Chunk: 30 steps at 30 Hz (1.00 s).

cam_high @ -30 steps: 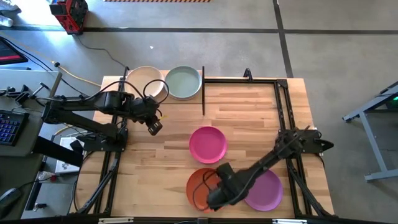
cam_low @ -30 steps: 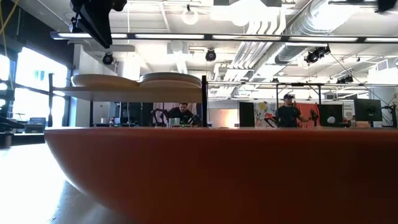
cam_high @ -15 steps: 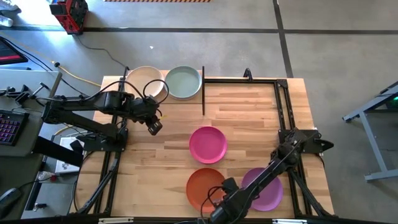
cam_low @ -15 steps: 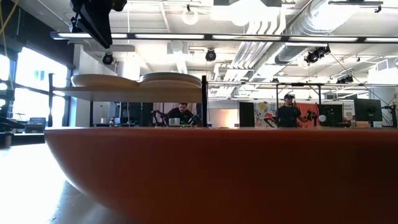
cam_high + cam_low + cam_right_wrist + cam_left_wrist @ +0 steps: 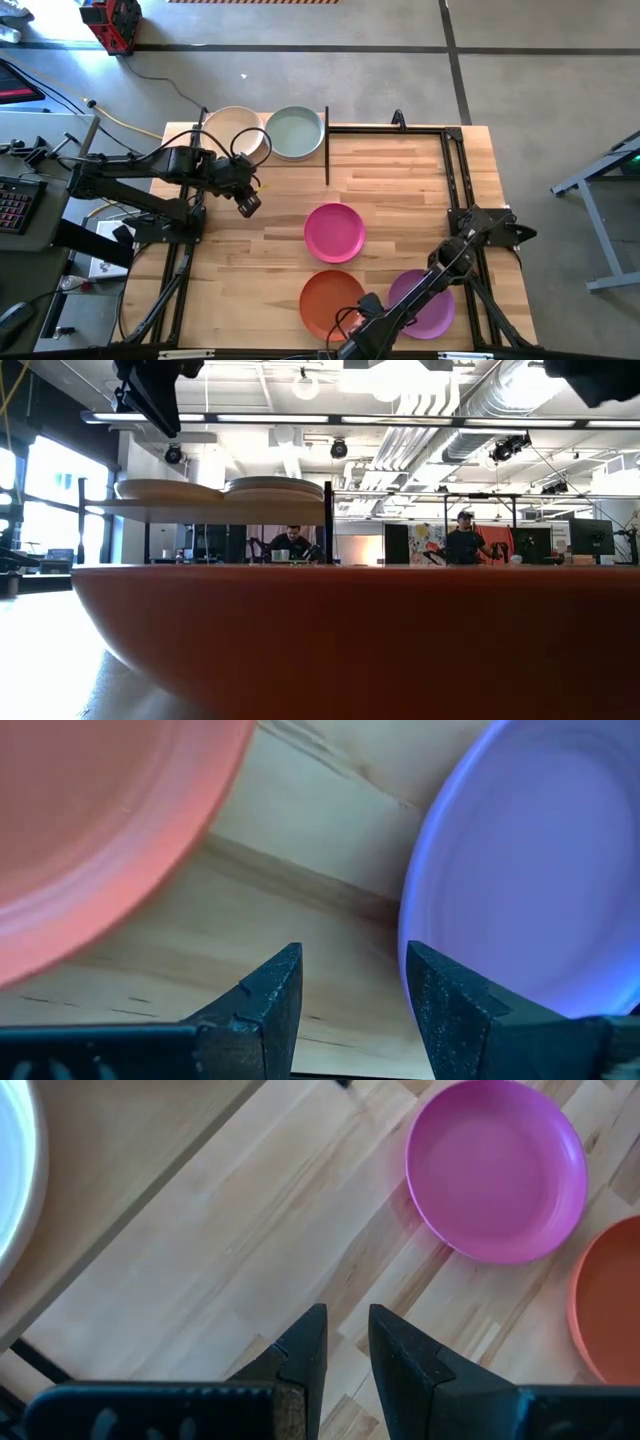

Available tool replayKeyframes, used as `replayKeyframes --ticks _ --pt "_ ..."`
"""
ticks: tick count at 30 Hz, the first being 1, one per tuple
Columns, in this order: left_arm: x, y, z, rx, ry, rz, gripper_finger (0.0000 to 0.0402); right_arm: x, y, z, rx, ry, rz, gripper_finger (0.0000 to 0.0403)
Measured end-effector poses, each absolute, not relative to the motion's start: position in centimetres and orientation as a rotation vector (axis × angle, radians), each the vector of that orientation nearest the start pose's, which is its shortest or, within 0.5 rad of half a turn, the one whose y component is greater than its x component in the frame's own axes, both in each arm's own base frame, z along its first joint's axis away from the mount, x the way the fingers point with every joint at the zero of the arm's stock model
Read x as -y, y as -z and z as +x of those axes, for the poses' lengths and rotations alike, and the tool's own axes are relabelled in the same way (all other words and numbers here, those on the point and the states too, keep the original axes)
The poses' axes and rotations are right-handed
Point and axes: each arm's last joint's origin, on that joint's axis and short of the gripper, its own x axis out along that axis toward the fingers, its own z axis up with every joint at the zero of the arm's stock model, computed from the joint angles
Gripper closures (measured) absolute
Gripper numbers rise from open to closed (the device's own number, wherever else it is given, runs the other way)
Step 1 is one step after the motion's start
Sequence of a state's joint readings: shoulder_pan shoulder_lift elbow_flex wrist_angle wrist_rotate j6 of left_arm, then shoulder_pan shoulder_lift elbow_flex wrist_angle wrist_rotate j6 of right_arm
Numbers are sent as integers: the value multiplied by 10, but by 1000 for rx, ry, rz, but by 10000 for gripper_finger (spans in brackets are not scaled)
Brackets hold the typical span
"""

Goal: Place and stack plates onto a shelf
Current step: Stack the purple plate on top of the white plate on the shelf

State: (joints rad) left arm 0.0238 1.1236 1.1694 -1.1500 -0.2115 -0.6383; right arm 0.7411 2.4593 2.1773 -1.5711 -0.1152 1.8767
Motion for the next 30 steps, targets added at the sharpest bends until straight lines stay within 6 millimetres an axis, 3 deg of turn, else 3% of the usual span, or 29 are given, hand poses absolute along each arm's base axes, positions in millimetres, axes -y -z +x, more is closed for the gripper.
replayKeyframes --ticks 9,16,20,23,30 --pt "-11 -327 191 -993 -545 -437 337 -310 -163 325 -1577 1109 685 245" --pt "-11 -327 191 -998 -535 -417 337 -305 -144 315 -1767 1097 599 245" --pt "-11 -327 191 -997 -535 -417 337 -305 -143 315 -1754 1092 585 249" --pt "-11 -327 191 -997 -535 -417 337 -304 -143 315 -1751 1091 582 272" --pt "-11 -327 191 -997 -535 -417 337 -304 -143 315 -1747 1089 579 373"
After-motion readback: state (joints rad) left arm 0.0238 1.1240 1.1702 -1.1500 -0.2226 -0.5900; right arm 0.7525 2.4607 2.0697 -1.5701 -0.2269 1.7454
